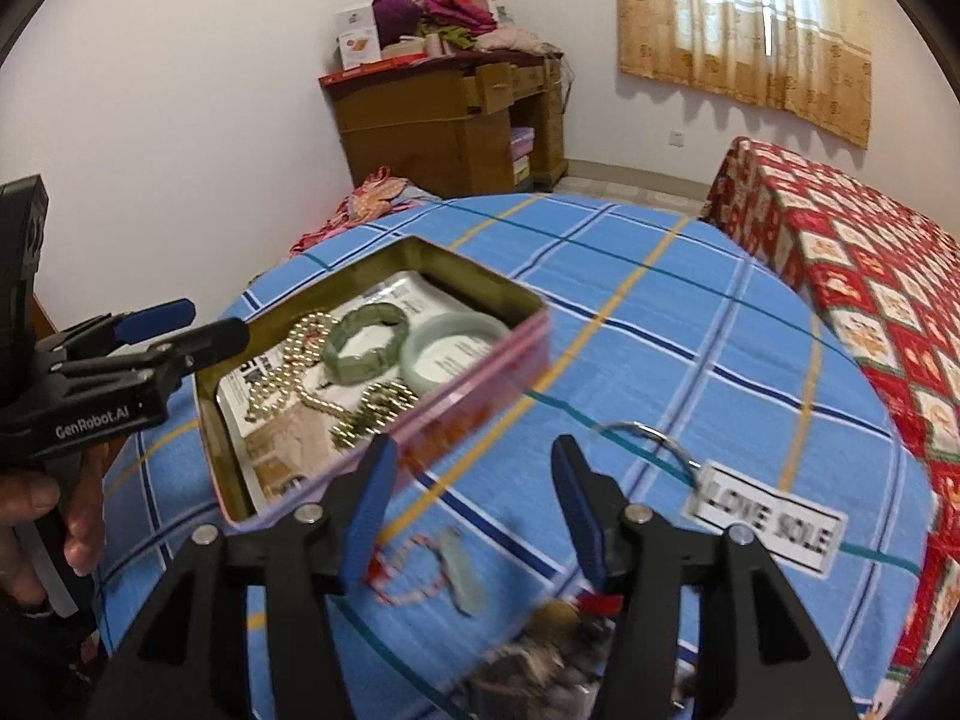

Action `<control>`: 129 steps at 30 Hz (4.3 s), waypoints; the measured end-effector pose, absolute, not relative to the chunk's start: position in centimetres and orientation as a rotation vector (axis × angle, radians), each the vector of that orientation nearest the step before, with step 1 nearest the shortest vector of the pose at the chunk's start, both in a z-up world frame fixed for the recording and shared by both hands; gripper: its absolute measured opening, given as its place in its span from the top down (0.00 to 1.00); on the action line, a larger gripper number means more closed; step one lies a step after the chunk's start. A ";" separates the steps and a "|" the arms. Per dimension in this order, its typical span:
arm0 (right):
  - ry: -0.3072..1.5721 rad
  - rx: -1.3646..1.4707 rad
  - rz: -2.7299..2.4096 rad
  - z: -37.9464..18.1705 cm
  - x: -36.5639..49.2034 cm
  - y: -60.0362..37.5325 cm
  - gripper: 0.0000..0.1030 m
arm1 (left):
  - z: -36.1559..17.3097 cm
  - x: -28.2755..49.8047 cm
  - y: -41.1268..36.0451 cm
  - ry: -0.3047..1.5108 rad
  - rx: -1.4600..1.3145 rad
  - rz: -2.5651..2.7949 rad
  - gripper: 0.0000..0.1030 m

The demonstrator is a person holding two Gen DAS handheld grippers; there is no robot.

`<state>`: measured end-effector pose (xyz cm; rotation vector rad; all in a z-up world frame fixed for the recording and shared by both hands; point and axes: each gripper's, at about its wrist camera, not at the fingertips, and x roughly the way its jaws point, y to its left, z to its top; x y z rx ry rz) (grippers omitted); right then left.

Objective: Organize jewelry
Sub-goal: 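Move both open tools back toward the remaining jewelry pile, then grasp the red-tasseled item with the left tool while the right tool grasps the grey bead bracelet, then carry both items into the pink tin and open both tools to release them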

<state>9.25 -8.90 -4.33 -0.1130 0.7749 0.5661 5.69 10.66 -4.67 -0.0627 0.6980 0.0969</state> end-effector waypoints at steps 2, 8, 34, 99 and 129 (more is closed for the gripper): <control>0.772 -0.104 0.547 -4.3 9.0 -10.2 0.42 | -4.6 5.5 9.7 0.697 -0.049 0.083 0.26; 0.786 -0.069 0.455 -4.9 8.3 -14.9 0.39 | -4.6 5.1 7.0 0.704 -0.014 0.030 0.26; 0.827 -0.059 0.383 -7.3 5.5 -19.6 0.48 | -6.6 1.6 -2.7 0.737 0.116 -0.207 0.40; 0.914 -0.060 0.461 -8.7 8.1 -15.3 0.90 | -6.3 3.7 0.7 0.751 -0.080 -0.271 0.97; 0.770 0.011 0.492 -4.1 5.0 -17.8 0.90 | -8.1 6.3 -1.8 0.889 -0.015 -0.268 0.97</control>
